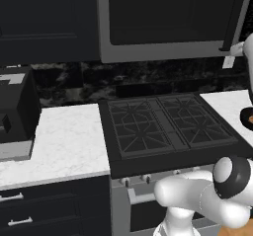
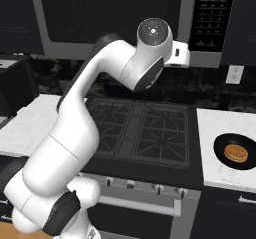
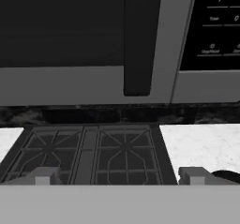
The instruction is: Open the microwave, place the bowl with waffle inside the microwave, then close the microwave door and turn it on.
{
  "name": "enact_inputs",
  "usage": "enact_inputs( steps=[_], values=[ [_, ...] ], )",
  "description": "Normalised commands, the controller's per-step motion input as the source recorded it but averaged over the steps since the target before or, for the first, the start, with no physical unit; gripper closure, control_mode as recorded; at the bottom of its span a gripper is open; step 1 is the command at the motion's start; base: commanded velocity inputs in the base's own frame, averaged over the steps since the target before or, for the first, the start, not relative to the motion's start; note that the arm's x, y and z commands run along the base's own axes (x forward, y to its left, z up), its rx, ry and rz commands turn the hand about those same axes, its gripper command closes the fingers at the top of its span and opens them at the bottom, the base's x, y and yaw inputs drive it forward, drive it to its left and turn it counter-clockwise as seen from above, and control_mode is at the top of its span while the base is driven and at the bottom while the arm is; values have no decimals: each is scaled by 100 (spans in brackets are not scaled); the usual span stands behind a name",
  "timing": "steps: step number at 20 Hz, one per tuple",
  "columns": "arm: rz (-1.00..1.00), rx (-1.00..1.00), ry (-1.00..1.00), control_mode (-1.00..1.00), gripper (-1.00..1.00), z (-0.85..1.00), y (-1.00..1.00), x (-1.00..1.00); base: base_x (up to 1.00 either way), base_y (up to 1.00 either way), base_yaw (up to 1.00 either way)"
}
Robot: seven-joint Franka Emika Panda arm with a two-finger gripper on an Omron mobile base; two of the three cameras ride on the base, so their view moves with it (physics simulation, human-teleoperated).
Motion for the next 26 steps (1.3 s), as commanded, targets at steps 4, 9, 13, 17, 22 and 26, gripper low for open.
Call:
enact_inputs(
  steps=[4,9,13,17,22,26],
  values=[
    [0,1,-1,-100,-100,0,-1,4,0,0,0],
    [-1,0,-12,-100,-100,6,0,30,0,0,0],
    [-1,0,-17,-100,-100,10,0,39,0,0,0],
    [0,0,-16,-100,-100,13,0,42,0,0,0],
    [0,0,-3,-100,-100,11,-5,47,0,0,0],
    [0,2,0,-100,-100,6,-30,40,0,0,0]
  ],
)
